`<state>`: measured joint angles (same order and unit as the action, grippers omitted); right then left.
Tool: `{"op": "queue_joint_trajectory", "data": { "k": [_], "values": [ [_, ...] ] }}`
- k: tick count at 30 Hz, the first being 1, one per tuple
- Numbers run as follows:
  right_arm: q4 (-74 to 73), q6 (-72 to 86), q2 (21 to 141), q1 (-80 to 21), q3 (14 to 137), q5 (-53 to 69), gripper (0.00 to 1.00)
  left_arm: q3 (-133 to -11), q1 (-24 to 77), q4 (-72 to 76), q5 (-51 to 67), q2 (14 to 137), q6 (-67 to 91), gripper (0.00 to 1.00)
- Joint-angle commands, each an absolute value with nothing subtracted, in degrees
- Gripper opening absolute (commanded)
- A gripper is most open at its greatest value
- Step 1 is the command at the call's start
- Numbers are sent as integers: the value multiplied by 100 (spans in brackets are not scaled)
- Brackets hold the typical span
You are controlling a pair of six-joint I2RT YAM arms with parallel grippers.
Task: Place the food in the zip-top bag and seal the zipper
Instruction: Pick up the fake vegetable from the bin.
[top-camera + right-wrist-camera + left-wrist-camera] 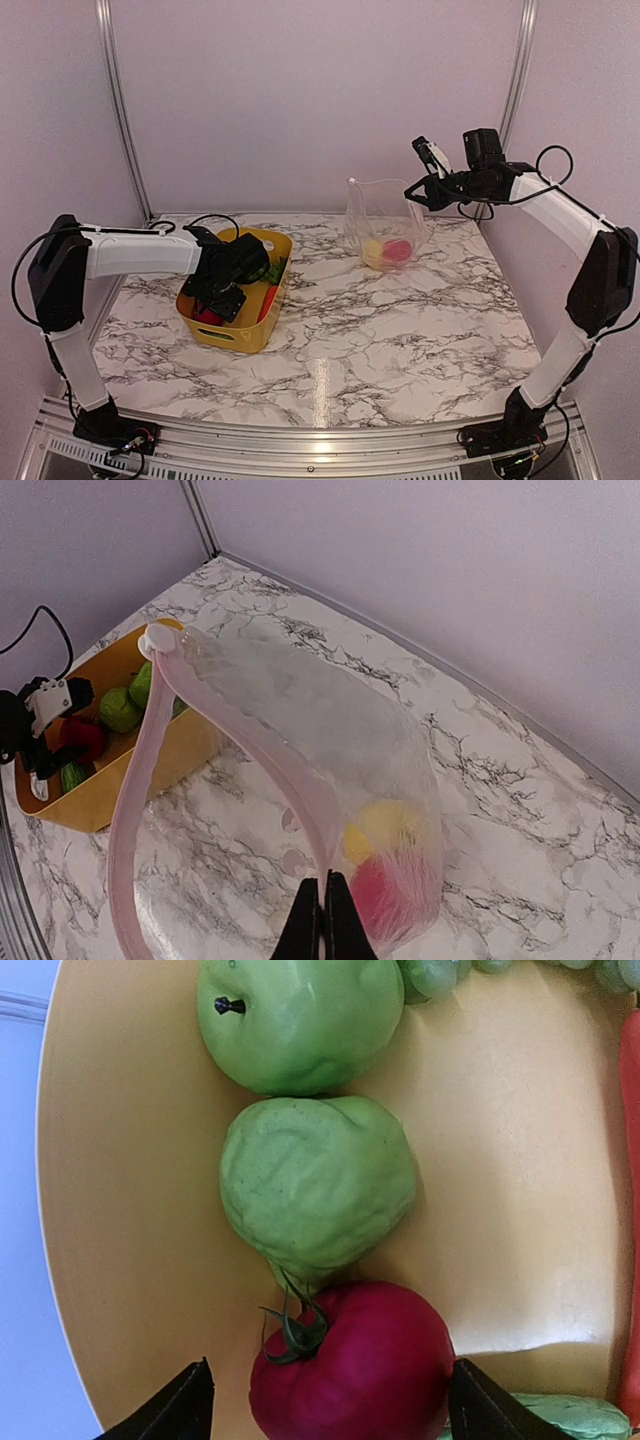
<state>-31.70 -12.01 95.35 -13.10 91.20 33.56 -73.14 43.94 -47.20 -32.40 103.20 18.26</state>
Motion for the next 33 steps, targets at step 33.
{"op": "queue_joint_trajectory", "data": {
  "k": [33],
  "values": [
    [-3380,-1305,9748,-1345,9560,3302,0,-8681,4640,-5299,-3170,10088,2015,56]
  ]
}}
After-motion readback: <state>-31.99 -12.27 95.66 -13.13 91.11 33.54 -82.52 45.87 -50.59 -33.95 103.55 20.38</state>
